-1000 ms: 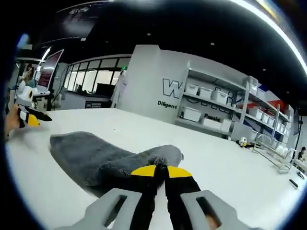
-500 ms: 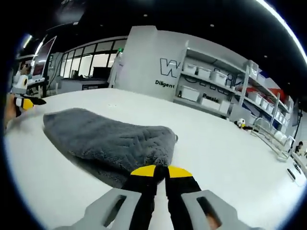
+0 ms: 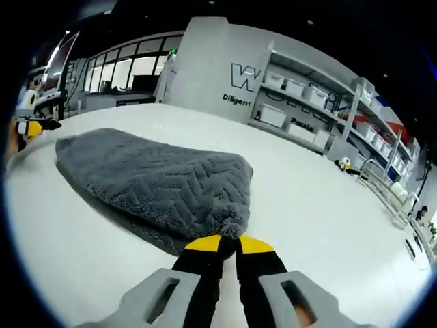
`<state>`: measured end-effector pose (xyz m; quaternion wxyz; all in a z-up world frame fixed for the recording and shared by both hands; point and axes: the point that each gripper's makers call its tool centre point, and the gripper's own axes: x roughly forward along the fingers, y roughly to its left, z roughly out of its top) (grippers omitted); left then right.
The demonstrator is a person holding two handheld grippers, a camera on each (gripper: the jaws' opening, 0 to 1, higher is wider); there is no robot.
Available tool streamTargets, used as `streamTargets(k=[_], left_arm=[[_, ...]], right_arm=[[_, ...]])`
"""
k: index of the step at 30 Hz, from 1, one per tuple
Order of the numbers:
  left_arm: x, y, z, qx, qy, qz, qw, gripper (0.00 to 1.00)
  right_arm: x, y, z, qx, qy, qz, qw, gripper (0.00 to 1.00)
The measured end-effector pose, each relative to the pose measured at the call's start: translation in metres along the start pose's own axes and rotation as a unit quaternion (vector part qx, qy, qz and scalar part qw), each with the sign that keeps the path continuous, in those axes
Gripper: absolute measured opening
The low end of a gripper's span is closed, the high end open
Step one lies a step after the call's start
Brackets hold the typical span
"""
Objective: Open the folded towel by lifting each exposed corner and separating the folded layers until the towel lies flat within the target outline without major curled edges
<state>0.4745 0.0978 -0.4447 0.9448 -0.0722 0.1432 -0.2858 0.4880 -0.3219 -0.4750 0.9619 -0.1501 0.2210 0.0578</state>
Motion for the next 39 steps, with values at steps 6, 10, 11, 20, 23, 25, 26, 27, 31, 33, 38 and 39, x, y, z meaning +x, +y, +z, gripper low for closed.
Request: streamTargets(k=[6, 10, 11, 20, 23, 25, 26, 27, 31, 33, 38, 39], left_arm=[[-0.001, -0.001, 0.002, 0.000, -0.006, -0.003, 1.0000, 0.90], [-0.002, -0.004, 0.003, 0.001, -0.010, -0.006, 0.9999, 0.90], [-0.003, -0.006, 0.004, 0.002, -0.013, -0.009, 0.9999, 0.90], [-0.002, -0.004, 0.006, 0.001, -0.015, -0.010, 0.9998, 0.90], [-0.003, -0.006, 0.006, 0.002, -0.016, -0.011, 0.9998, 0.90], [-0.004, -0.008, 0.005, 0.001, -0.018, -0.012, 0.9998, 0.90], [-0.004, -0.008, 0.005, 0.001, -0.018, -0.012, 0.9998, 0.90], [-0.004, -0.008, 0.005, 0.001, -0.018, -0.013, 0.9998, 0.90], [-0.004, -0.007, 0.006, -0.001, -0.019, -0.013, 0.9997, 0.90], [-0.004, -0.007, 0.007, -0.001, -0.020, -0.014, 0.9997, 0.90], [-0.003, -0.004, 0.009, -0.004, -0.022, -0.013, 0.9997, 0.90], [-0.003, -0.003, 0.010, -0.005, -0.023, -0.013, 0.9996, 0.90]], right_arm=[[-0.006, -0.006, 0.004, 0.010, -0.012, -0.010, 0.9998, 0.22], [-0.011, -0.010, 0.005, 0.014, -0.021, -0.013, 0.9996, 0.33], [-0.013, -0.010, 0.006, 0.014, -0.024, -0.012, 0.9995, 0.35], [-0.015, 0.005, 0.011, 0.015, -0.037, 0.016, 0.9991, 0.80], [-0.016, 0.007, 0.013, 0.015, -0.042, 0.019, 0.9988, 0.89], [-0.017, 0.009, 0.015, 0.017, -0.047, 0.022, 0.9985, 0.96], [-0.016, 0.008, 0.015, 0.017, -0.047, 0.022, 0.9985, 0.98], [-0.017, 0.008, 0.016, 0.017, -0.048, 0.019, 0.9985, 0.99], [-0.017, 0.011, 0.017, 0.013, -0.046, 0.025, 0.9985, 0.99], [-0.018, 0.016, 0.019, 0.011, -0.048, 0.032, 0.9983, 0.99], [-0.023, 0.044, 0.040, -0.009, -0.073, 0.066, 0.9951, 0.99], [-0.025, 0.055, 0.045, -0.018, -0.078, 0.079, 0.9936, 0.99]])
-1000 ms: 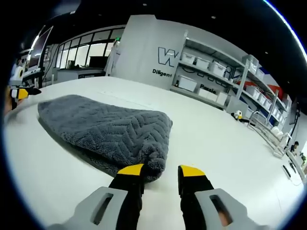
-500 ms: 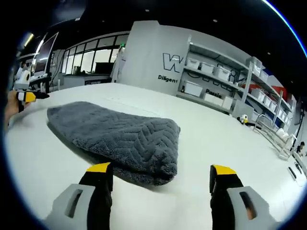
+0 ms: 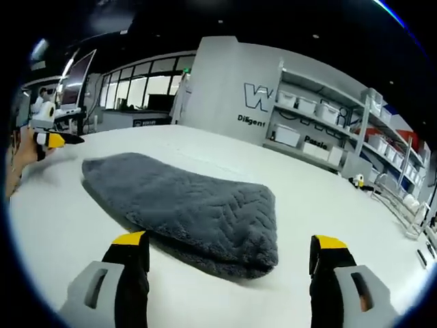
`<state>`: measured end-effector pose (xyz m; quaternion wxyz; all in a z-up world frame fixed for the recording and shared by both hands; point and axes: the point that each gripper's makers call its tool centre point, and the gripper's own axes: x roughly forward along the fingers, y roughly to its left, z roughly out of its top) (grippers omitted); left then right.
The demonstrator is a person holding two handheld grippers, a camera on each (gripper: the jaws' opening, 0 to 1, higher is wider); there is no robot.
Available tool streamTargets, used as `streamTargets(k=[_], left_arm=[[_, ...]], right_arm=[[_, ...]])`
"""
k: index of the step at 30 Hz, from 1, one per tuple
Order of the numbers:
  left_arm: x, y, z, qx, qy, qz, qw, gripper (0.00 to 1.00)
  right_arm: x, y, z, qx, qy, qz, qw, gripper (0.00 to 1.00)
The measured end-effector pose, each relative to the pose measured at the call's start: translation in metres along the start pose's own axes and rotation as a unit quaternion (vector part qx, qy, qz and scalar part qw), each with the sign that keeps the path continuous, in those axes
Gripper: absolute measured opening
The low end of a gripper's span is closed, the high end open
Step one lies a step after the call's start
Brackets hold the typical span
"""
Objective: Open the folded towel by lifting each exposed corner and separating the folded layers until the towel lies flat within the target outline without major curled edges
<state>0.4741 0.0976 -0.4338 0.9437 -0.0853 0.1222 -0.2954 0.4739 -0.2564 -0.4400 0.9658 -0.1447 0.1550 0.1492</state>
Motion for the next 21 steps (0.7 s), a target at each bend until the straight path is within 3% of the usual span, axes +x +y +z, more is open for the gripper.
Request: streamTargets(k=[8, 15, 21], left_arm=[[0.001, 0.001, 0.002, -0.001, -0.001, -0.003, 1.0000, 0.90], [0.001, 0.000, 0.004, -0.001, -0.005, -0.006, 1.0000, 0.90], [0.002, 0.001, 0.005, -0.001, -0.004, -0.007, 1.0000, 0.90]], right_arm=[[0.009, 0.069, 0.024, -0.041, -0.011, 0.079, 0.9960, 0.99], [0.013, 0.108, 0.039, -0.063, -0.021, 0.115, 0.9911, 0.94], [0.020, 0.150, 0.049, -0.102, -0.021, 0.158, 0.9820, 0.90]])
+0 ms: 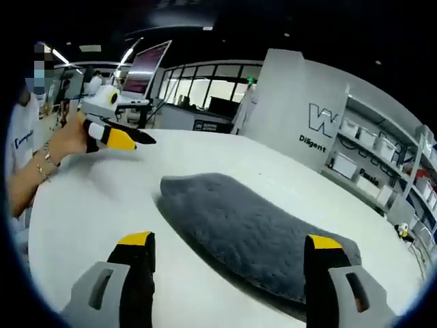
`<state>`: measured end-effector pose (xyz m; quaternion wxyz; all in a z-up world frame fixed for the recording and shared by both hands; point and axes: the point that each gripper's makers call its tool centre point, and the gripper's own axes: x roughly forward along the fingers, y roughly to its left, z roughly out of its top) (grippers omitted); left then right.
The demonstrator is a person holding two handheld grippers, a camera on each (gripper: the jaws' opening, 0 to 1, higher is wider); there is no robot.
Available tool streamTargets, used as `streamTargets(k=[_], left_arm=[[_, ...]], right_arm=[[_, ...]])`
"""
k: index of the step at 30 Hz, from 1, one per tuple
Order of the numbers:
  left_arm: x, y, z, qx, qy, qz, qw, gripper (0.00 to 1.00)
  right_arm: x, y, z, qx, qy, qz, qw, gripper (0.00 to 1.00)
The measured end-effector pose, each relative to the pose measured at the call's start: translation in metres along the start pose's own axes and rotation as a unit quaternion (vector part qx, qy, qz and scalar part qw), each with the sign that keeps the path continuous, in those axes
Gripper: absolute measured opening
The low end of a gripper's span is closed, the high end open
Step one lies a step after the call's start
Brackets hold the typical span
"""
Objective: Open the folded towel by lifting each exposed corner and separating the folded layers until the towel lies flat within the target outline without major curled edges
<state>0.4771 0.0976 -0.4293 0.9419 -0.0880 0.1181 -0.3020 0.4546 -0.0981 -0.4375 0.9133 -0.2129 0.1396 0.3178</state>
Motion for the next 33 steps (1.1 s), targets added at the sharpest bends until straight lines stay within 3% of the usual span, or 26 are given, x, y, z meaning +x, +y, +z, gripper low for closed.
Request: streamTargets(k=[10, 14, 22, 29, 33], left_arm=[[0.001, 0.002, -0.002, -0.003, 0.007, 0.002, 1.0000, 0.90], [-0.001, 0.000, -0.003, -0.004, 0.005, 0.002, 1.0000, 0.90], [-0.003, -0.001, -0.005, -0.003, 0.008, 0.008, 0.9999, 0.90], [-0.005, -0.004, -0.006, -0.006, 0.005, 0.005, 1.0000, 0.90], [-0.006, -0.005, -0.006, -0.009, 0.002, 0.004, 0.9999, 0.90]], right_arm=[[0.024, 0.030, 0.024, -0.016, -0.003, 0.021, 0.9996, 0.75], [0.033, 0.042, 0.031, -0.013, -0.009, 0.033, 0.9993, 0.62], [0.054, 0.072, 0.035, -0.029, 0.004, 0.068, 0.9973, 0.49], [0.071, 0.081, 0.032, -0.052, 0.017, 0.068, 0.9962, 0.36], [0.077, 0.081, 0.033, -0.061, 0.014, 0.059, 0.9963, 0.24]])
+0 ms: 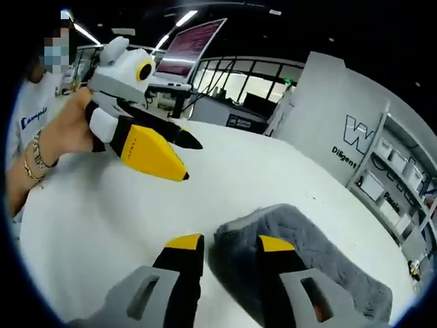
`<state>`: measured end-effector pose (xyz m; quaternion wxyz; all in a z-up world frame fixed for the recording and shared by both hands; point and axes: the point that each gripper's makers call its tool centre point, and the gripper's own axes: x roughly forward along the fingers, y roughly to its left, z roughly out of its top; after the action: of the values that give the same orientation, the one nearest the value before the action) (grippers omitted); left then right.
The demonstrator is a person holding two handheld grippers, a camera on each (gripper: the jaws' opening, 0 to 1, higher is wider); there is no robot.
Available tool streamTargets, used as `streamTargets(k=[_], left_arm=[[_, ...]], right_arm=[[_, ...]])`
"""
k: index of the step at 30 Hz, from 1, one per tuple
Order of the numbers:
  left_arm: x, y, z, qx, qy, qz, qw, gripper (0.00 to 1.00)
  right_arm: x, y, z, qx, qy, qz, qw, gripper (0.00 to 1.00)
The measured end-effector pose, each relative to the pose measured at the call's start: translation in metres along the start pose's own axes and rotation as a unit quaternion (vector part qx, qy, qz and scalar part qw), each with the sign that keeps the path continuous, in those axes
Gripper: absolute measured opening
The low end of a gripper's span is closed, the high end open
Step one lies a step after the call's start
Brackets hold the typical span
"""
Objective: Open the folded towel by lifting each exposed corner and separating the folded layers until the towel lies flat within the target outline without major curled edges
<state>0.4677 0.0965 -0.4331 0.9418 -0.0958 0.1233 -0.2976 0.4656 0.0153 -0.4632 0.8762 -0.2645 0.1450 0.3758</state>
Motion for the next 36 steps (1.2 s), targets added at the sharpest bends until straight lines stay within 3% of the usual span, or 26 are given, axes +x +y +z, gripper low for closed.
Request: streamTargets(k=[5, 7, 16, 36], left_arm=[[-0.001, -0.003, -0.002, 0.000, 0.001, -0.002, 1.0000, 0.90], [-0.001, -0.002, -0.002, 0.001, 0.001, -0.001, 1.0000, 0.90], [-0.001, -0.004, -0.003, 0.000, 0.001, -0.002, 1.0000, 0.90], [0.000, -0.001, -0.006, -0.003, 0.005, 0.001, 1.0000, 0.90]], right_arm=[[0.003, 0.003, 0.001, -0.017, -0.005, 0.004, 0.9998, 0.04], [0.001, 0.003, -0.001, -0.018, -0.006, 0.002, 0.9998, 0.01], [-0.014, -0.015, 0.004, -0.020, -0.028, -0.024, 0.9991, 0.00], [-0.067, -0.100, -0.019, 0.008, -0.021, -0.130, 0.9912, 0.00]])
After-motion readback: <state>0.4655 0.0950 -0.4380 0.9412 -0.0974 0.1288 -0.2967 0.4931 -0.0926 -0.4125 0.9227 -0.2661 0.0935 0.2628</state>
